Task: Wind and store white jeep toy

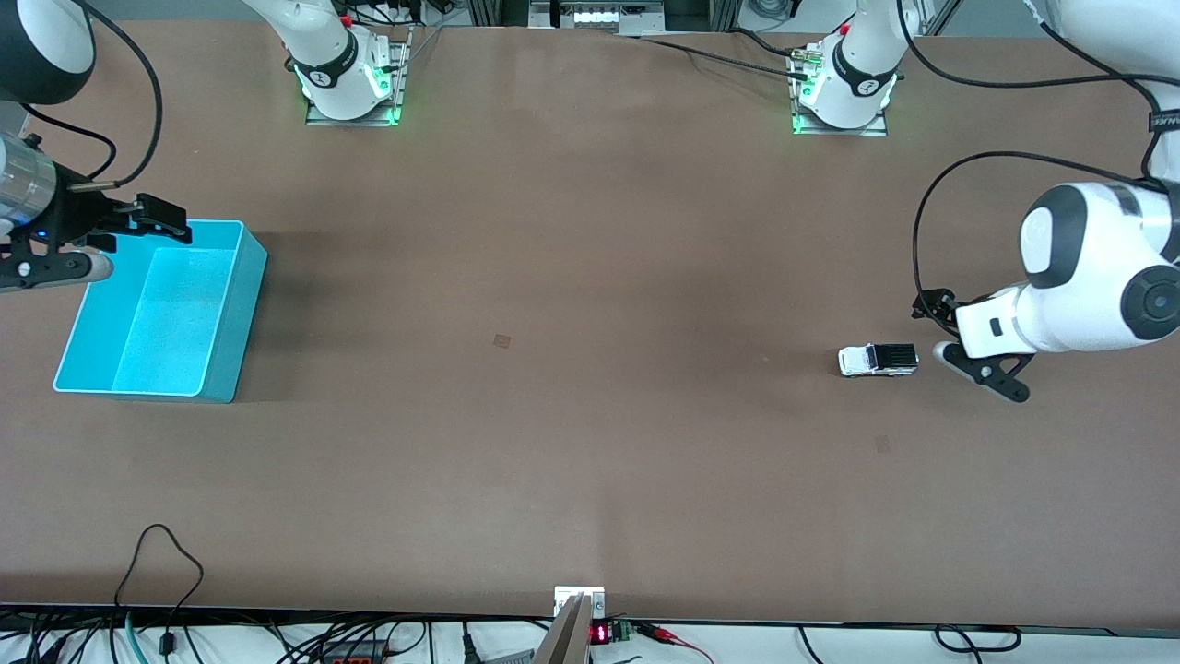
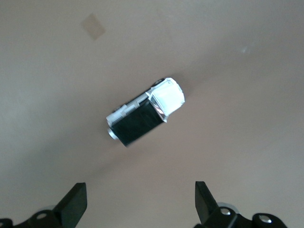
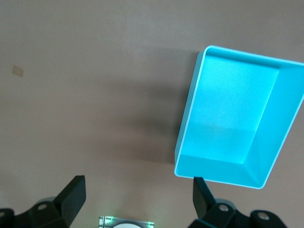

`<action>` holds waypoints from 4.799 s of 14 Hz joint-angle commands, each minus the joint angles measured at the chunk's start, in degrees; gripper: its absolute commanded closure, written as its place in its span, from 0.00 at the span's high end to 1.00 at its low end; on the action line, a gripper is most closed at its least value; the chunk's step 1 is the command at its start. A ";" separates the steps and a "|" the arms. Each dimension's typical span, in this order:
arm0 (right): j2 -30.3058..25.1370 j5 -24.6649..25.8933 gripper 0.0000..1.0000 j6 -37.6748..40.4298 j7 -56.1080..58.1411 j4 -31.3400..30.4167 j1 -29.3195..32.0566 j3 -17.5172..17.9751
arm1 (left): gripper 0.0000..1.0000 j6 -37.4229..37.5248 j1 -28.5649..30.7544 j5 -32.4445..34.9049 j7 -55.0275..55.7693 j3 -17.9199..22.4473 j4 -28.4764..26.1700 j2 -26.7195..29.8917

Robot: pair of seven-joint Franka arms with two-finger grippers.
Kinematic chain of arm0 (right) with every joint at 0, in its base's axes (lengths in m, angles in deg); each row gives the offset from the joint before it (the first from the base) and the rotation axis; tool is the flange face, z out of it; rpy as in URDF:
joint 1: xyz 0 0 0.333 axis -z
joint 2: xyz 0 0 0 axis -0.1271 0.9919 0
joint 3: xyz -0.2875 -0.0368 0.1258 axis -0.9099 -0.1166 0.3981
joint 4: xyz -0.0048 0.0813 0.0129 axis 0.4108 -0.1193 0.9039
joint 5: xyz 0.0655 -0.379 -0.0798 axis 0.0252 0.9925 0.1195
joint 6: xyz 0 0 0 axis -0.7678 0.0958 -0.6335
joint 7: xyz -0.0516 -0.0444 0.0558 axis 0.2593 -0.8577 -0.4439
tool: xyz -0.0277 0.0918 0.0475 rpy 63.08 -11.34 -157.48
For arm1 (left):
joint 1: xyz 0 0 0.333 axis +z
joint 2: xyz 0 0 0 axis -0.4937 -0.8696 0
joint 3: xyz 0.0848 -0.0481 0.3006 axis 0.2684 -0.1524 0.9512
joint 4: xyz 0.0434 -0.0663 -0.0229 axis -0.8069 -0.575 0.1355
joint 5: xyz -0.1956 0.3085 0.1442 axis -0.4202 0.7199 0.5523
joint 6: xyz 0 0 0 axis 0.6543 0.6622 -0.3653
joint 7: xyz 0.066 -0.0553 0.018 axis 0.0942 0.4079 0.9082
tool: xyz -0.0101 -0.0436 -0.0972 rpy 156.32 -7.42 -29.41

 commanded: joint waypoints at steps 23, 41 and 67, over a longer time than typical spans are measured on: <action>1.78 0.26 1.00 2.02 0.18 0.21 -1.50 0.00 | 1.00 -29.13 1.20 3.20 -48.55 -2.82 -14.66 -3.97; 1.87 0.08 1.00 1.93 0.18 0.21 -1.85 0.00 | 0.97 -32.64 2.34 3.20 -49.52 -2.82 -18.88 -3.97; 1.87 0.00 1.00 1.93 0.18 0.21 -1.94 0.00 | 0.33 -34.41 2.34 3.02 -53.31 -3.18 -21.08 -3.53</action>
